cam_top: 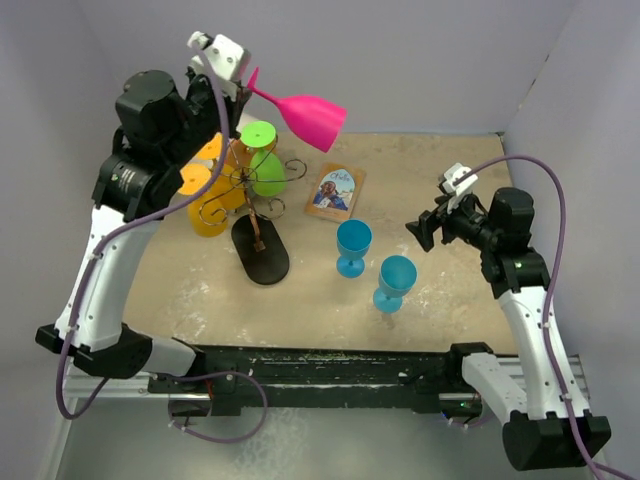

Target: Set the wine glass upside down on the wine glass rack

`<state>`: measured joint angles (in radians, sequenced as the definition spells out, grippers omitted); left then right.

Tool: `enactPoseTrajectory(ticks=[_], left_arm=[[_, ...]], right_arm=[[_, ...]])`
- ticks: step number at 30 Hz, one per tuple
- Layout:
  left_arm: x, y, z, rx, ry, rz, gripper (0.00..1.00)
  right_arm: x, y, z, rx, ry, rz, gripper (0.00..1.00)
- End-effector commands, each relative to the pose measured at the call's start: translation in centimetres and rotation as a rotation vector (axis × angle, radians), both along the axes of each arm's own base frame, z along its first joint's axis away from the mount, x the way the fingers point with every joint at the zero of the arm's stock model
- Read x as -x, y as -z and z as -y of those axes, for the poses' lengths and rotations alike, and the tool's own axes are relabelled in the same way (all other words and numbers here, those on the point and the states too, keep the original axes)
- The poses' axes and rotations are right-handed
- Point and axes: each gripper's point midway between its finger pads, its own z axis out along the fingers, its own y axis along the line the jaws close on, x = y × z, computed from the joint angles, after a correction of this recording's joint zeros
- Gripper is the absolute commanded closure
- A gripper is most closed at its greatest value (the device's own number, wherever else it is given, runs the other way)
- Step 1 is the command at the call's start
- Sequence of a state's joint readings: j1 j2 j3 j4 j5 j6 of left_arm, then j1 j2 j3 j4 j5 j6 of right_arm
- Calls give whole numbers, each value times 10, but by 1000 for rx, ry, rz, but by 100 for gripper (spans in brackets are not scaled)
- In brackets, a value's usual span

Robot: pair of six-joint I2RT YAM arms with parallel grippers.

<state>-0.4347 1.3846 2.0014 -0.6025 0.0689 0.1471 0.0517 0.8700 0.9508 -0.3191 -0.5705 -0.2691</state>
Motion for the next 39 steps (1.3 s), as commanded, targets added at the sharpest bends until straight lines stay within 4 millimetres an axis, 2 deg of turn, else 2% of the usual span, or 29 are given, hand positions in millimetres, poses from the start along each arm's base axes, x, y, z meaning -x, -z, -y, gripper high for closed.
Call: enactPoseTrajectory(ticks=[1,8,17,26,39], left_arm=[[-15,-20,-2,-156,-109,162,100],[-27,5,33,-379,-116,234,100],[-36,50,62,-633,-71,259,100],[-30,86,62,-794,-22,252,100],[-7,102,53,-873,58,234,100]], right_arm=[[-7,-9,9,3,42,66,9],[-8,-6,19,14,76,74,9],[-6,-2,18,11,61,70,8],[-5,2,18,19,52,60,8],[-3,1,19,29,52,67,8]])
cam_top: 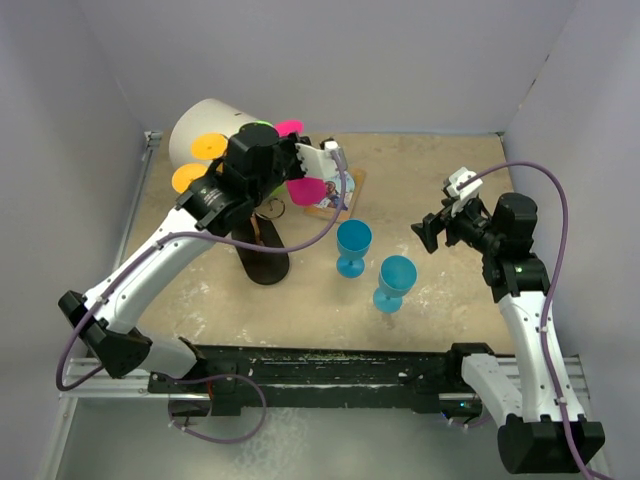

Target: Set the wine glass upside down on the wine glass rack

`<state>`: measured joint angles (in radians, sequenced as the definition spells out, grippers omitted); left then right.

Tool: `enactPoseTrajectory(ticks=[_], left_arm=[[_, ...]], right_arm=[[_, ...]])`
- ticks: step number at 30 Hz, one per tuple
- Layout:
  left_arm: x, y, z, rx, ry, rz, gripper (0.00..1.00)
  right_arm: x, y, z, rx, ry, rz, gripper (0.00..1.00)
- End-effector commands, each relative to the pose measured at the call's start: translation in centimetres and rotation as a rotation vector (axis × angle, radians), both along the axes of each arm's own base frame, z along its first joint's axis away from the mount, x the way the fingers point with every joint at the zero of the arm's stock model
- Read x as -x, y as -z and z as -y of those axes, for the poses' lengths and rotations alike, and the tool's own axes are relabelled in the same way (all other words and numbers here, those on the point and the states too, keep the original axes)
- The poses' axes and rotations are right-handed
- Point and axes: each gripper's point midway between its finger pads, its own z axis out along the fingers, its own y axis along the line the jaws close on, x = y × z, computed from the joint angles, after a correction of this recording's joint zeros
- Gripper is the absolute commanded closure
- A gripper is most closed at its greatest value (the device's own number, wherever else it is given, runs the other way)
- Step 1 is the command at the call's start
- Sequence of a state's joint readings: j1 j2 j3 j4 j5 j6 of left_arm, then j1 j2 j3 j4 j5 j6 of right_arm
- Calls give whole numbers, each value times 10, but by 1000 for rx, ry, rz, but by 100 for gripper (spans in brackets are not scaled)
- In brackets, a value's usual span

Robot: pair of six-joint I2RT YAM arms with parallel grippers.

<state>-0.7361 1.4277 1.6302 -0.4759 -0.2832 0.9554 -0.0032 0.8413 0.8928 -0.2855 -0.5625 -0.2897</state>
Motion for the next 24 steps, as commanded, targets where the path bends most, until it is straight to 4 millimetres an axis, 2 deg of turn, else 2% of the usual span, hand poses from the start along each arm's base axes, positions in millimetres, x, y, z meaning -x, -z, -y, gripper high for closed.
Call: enactPoseTrajectory(ticks=[1,11,24], left_arm=[[19,-25,-8,22,36,46,100],[27,-16,-14,-19,55,26,100],[40,-1,-10,-60,122,-29,100]], right_arm=[[0,-9,1,11,-4,48,8],[-1,-8,4,19,4,50,8],[-2,-9,7,24,14,56,8]])
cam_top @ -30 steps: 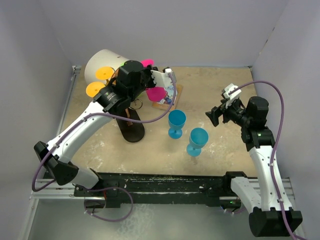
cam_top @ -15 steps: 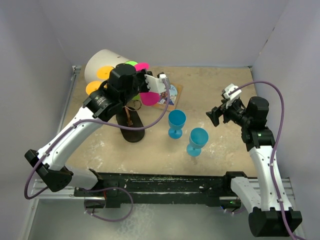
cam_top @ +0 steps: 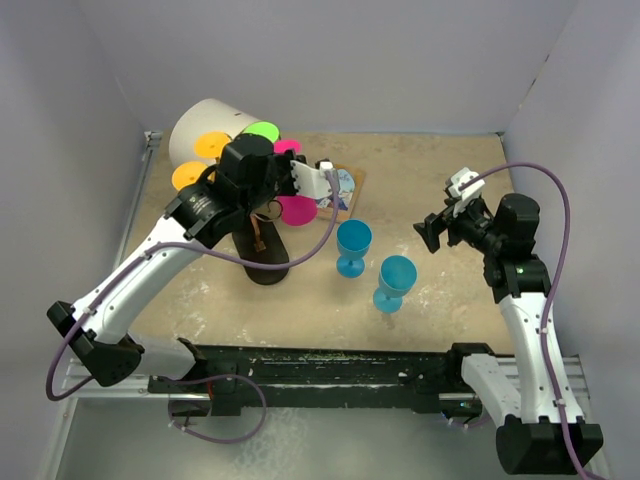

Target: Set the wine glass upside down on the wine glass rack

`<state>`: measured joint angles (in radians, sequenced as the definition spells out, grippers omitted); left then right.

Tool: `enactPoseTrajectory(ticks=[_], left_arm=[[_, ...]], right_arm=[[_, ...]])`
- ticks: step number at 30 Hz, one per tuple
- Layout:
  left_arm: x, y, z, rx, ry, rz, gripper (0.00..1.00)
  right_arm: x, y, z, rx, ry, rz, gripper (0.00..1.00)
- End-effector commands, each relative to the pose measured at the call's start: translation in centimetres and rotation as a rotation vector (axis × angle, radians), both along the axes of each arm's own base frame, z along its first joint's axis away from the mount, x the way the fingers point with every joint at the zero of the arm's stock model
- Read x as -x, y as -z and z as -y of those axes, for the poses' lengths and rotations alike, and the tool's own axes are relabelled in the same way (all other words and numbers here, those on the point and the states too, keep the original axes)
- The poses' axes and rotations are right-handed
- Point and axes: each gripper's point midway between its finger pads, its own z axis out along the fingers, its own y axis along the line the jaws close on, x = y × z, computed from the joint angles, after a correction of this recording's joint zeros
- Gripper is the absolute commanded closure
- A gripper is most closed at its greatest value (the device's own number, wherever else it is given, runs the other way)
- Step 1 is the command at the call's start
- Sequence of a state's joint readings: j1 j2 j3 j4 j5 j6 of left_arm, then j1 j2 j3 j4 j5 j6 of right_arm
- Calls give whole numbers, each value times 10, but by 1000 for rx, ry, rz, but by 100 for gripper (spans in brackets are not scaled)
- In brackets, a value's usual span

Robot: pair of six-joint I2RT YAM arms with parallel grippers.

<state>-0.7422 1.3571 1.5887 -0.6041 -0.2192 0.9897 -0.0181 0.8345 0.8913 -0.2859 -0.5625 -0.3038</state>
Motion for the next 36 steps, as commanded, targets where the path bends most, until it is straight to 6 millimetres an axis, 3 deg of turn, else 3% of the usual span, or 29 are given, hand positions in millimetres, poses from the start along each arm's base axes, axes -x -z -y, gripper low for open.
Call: enactPoseTrajectory(ticks=[1,18,36], left_arm=[[14,-19,-2,17,47,37,100],[35,-8,-1,-31,136,-22,100],[41,-18,15,38,194,-37,100]], right_arm=[[-1,-8,3,13,4,44,8],[-3,-8,5,20,11,50,7],[-5,-10,7,23,17,63,7]])
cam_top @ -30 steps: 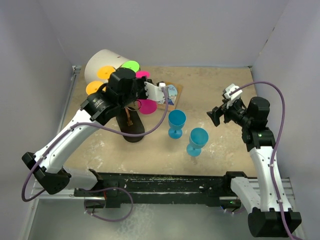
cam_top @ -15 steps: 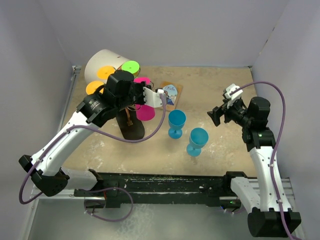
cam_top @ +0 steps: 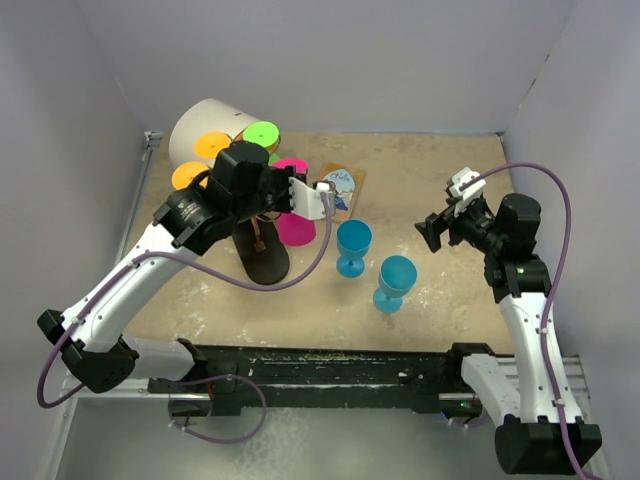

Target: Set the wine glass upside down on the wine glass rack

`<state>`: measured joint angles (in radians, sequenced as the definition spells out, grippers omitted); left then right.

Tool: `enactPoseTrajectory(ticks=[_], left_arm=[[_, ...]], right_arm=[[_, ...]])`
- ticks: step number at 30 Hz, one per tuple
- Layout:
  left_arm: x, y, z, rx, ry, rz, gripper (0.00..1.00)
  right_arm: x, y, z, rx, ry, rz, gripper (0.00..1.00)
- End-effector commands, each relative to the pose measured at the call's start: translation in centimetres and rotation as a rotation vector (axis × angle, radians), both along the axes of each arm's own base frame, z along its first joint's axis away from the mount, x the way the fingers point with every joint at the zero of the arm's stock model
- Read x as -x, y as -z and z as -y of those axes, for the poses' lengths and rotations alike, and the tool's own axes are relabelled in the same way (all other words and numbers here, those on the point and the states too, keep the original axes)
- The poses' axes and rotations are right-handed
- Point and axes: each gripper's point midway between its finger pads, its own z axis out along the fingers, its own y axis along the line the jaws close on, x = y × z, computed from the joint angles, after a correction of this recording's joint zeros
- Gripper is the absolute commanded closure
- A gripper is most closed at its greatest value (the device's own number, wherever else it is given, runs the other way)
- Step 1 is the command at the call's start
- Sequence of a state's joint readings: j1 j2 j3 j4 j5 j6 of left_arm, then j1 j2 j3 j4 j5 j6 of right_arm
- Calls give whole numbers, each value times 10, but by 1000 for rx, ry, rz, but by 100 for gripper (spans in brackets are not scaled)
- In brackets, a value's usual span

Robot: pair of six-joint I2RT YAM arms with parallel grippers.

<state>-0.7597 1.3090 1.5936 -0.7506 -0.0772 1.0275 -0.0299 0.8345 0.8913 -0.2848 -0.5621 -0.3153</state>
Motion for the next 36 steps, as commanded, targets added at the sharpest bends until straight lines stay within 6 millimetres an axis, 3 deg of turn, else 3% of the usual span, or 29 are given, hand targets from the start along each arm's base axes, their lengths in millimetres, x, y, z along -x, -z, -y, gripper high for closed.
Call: enactPoseTrajectory(ticks=[1,19,36], left_arm=[[5,-31,8,95,28,44,100],[-8,-34,24,127,15,76,100],[-18,-33,24,125,-33,103,100]], right_arm=[[-3,-10,3,14,8,57,7],[-4,-11,5,15,13,67,7],[-4,-12,6,15,15,69,7]])
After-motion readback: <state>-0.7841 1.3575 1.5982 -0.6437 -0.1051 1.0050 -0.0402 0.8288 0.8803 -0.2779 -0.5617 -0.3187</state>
